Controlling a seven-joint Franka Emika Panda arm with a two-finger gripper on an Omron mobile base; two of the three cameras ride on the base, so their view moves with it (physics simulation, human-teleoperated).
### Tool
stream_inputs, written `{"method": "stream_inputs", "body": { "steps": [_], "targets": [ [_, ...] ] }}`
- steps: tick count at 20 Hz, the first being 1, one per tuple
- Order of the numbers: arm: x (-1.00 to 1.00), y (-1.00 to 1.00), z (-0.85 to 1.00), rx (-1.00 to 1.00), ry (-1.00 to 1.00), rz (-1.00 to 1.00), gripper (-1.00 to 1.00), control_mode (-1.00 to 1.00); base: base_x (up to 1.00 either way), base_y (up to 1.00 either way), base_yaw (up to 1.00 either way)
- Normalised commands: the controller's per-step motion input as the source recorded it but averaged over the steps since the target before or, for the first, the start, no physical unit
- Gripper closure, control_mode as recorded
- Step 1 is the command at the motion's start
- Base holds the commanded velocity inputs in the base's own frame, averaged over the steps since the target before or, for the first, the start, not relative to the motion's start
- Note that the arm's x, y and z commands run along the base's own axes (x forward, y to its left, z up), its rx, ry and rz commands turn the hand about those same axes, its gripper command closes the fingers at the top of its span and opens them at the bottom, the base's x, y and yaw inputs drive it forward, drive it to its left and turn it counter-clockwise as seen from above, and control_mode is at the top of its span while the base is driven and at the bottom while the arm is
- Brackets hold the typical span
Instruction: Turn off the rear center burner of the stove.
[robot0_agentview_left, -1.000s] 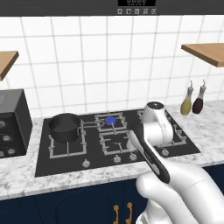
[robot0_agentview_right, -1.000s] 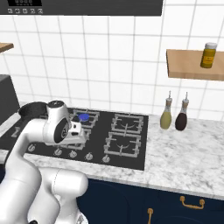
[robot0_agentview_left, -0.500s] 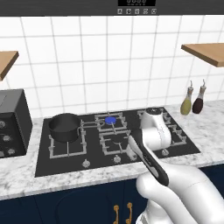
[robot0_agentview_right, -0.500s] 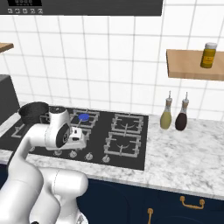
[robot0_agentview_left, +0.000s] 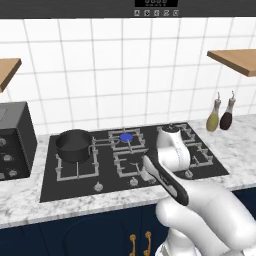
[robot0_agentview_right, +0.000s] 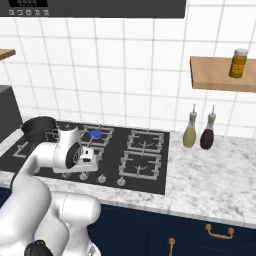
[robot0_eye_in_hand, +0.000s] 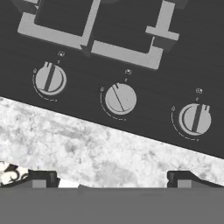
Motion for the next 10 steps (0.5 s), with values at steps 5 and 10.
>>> {"method": "stream_inputs", "body": {
  "steps": [5,10],
  "targets": [
    [0.20,0.01,-0.07,0.00,0.02,0.00,-1.00,-1.00,0.00,0.00,0.00],
    [0.17,0.00,-0.07,-0.01,0.00,0.00,-1.00,-1.00,0.00,0.00,0.00]
  ]
}}
